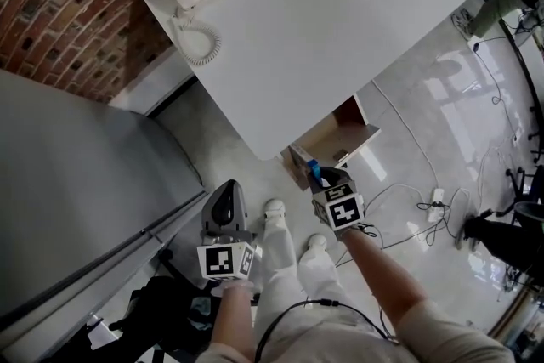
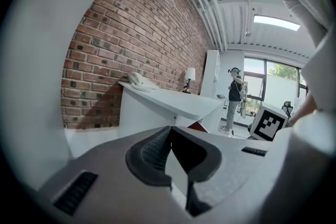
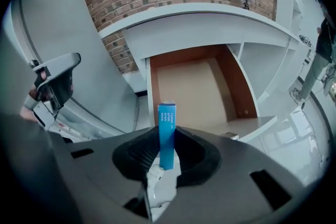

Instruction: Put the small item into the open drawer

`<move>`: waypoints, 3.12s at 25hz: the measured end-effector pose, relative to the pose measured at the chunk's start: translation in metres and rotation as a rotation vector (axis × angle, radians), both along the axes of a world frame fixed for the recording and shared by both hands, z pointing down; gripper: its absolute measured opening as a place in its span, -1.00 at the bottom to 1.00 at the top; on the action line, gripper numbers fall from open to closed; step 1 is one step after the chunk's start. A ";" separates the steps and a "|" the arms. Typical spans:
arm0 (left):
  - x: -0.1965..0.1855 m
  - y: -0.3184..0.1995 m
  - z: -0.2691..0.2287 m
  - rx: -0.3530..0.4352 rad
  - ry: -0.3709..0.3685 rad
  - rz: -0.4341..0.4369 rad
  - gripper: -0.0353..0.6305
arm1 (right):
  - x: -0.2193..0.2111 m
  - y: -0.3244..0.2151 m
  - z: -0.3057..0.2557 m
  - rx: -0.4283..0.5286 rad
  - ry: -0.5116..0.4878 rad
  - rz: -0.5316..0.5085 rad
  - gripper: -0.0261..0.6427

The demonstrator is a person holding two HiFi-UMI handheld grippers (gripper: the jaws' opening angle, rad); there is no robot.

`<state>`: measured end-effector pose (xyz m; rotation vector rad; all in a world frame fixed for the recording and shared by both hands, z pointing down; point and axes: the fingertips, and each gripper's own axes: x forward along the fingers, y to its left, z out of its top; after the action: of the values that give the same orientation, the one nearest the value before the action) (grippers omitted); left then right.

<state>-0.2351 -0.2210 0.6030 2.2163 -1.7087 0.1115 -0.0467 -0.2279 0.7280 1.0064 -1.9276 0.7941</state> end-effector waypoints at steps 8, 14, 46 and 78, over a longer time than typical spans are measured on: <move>-0.008 -0.001 0.013 -0.021 0.016 -0.020 -0.88 | -0.011 -0.012 0.024 -0.058 0.070 -0.031 -0.66; -0.013 0.000 0.017 -0.024 0.020 -0.027 -0.88 | -0.019 -0.014 0.033 -0.073 0.091 -0.059 -0.65; -0.018 0.007 0.014 -0.016 0.016 -0.043 -0.88 | -0.043 -0.008 0.019 -0.029 0.006 -0.143 -0.41; 0.038 0.054 -0.097 0.090 0.033 -0.067 -0.88 | 0.032 0.023 -0.158 0.293 -0.252 -0.082 -0.90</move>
<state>-0.1975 -0.1674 0.5062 2.2083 -1.8008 -0.0184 -0.0152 -0.2053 0.5697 1.0286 -2.3372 0.6262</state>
